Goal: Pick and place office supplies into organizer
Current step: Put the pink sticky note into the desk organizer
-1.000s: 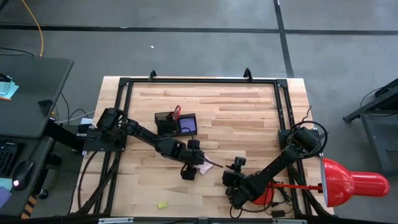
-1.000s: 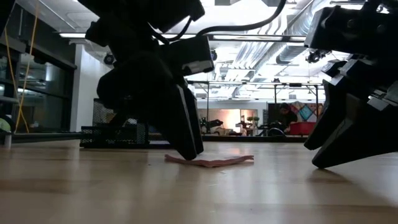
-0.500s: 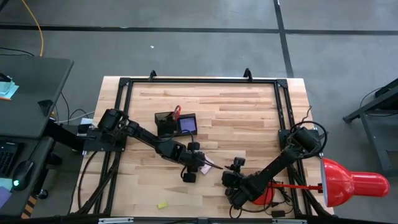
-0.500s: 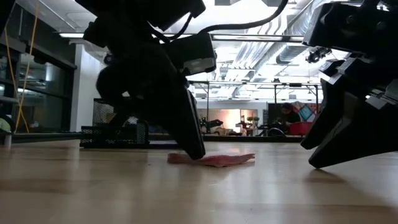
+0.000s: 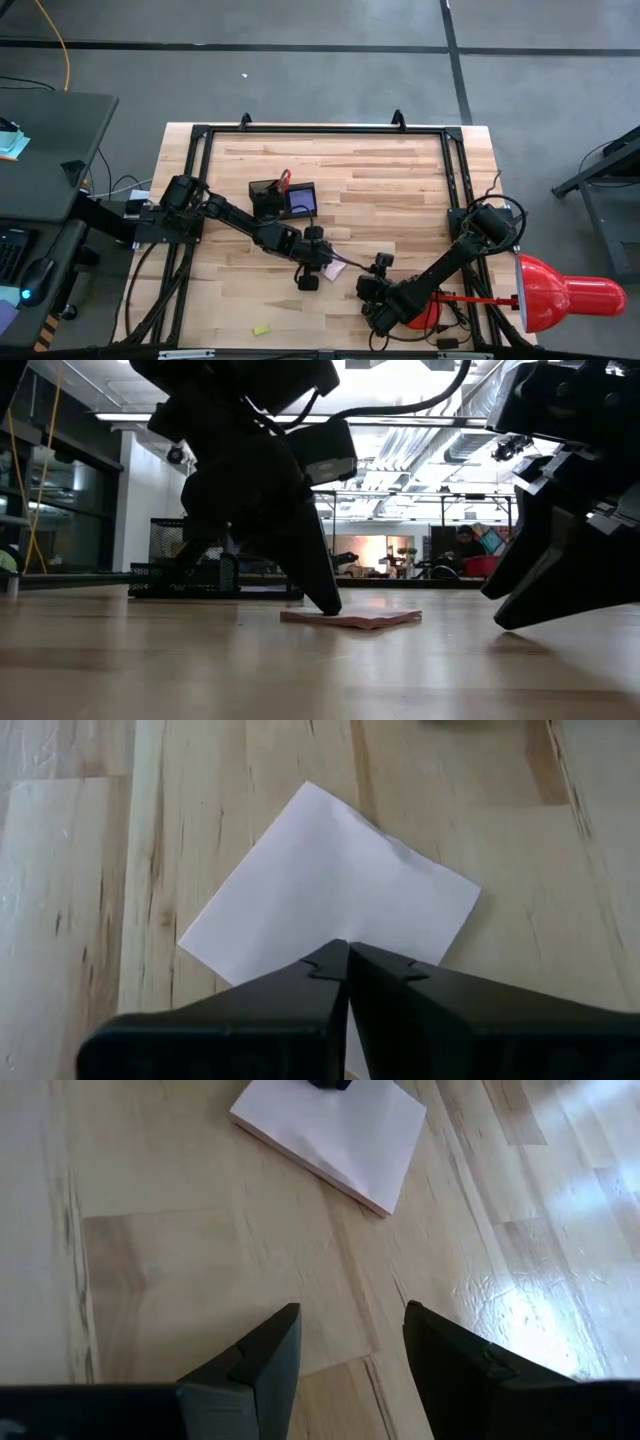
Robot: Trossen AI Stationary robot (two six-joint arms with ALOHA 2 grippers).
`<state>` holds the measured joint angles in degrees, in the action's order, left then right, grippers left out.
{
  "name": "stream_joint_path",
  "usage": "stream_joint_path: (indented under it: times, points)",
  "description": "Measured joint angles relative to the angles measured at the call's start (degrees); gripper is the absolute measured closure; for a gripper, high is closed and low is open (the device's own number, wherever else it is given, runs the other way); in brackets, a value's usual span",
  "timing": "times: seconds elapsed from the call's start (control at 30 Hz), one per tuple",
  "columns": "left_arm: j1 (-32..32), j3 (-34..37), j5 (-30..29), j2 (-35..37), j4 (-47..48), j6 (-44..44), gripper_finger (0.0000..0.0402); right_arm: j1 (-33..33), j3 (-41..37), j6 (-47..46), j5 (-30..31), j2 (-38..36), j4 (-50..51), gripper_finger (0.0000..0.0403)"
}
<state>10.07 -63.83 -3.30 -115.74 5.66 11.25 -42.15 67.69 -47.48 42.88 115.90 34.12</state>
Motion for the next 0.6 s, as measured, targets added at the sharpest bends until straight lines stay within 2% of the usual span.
stream_joint_path:
  times: [0.43, 0.6]
  points:
    - [0.7, 0.3, 1.0, 6.5, 0.9, 2.9, 0.0395, 0.0, 0.0, 0.0, 0.5, 0.0, -0.1, 0.0233]
    - [0.9, 0.2, 1.3, 7.0, 1.2, 1.8, 0.0365, 0.0, 0.0, 0.0, 0.5, 0.0, -0.1, 0.0233]
